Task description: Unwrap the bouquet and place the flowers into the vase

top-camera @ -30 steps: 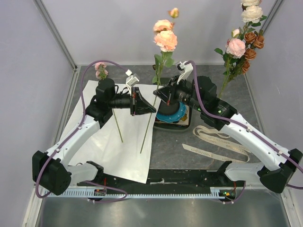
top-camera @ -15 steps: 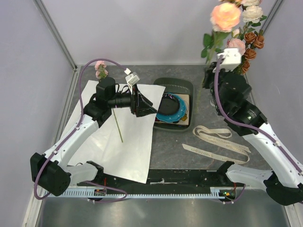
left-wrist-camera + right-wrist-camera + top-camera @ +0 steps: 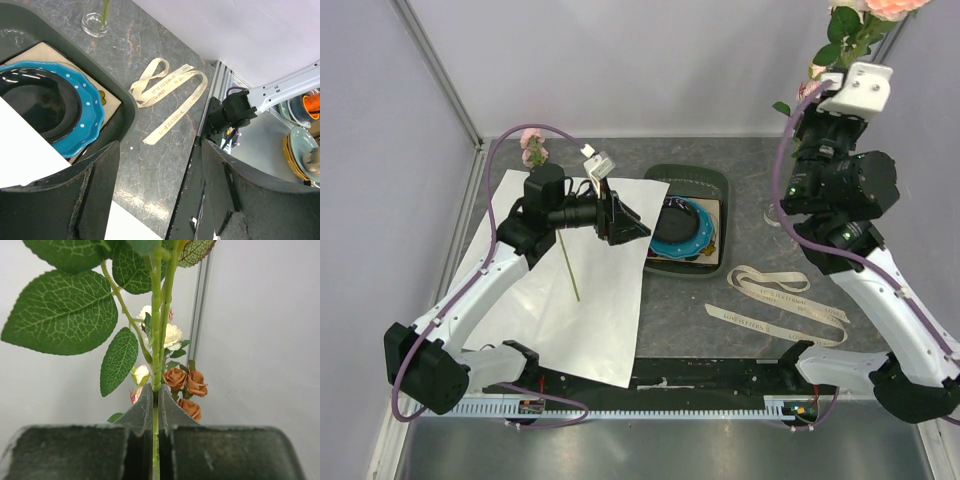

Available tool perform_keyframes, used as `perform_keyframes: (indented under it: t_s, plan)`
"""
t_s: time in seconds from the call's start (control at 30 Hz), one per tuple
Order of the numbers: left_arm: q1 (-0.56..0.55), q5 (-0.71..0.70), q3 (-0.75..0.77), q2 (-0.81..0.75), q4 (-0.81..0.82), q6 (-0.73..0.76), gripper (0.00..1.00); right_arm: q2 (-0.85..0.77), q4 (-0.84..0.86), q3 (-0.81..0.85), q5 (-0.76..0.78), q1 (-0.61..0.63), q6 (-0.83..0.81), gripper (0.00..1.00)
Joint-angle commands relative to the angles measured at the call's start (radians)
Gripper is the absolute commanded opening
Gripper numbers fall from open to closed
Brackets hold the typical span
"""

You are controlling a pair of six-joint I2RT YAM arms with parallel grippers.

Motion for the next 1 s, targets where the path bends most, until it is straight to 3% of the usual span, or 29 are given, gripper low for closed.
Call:
perform_keyframes:
  t_s: [0.0, 0.33, 0.97]
  plan:
    - [-0.001, -0.025, 0.030, -0.003, -0.001, 0.044, 0.73, 0.061, 0.191, -0.014, 0.005, -0.021, -0.160, 0.00]
    - [-0.001, -0.051, 0.029, -0.004, -0.014, 0.060, 0.72, 0.111, 0.199, -0.035, -0.088, -0.186, -0.032, 0.00]
    - [-0.001, -0.045, 0.027, 0.000, -0.015, 0.064, 0.74, 0.160, 0.149, -0.041, -0.127, -0.266, 0.142, 0.00]
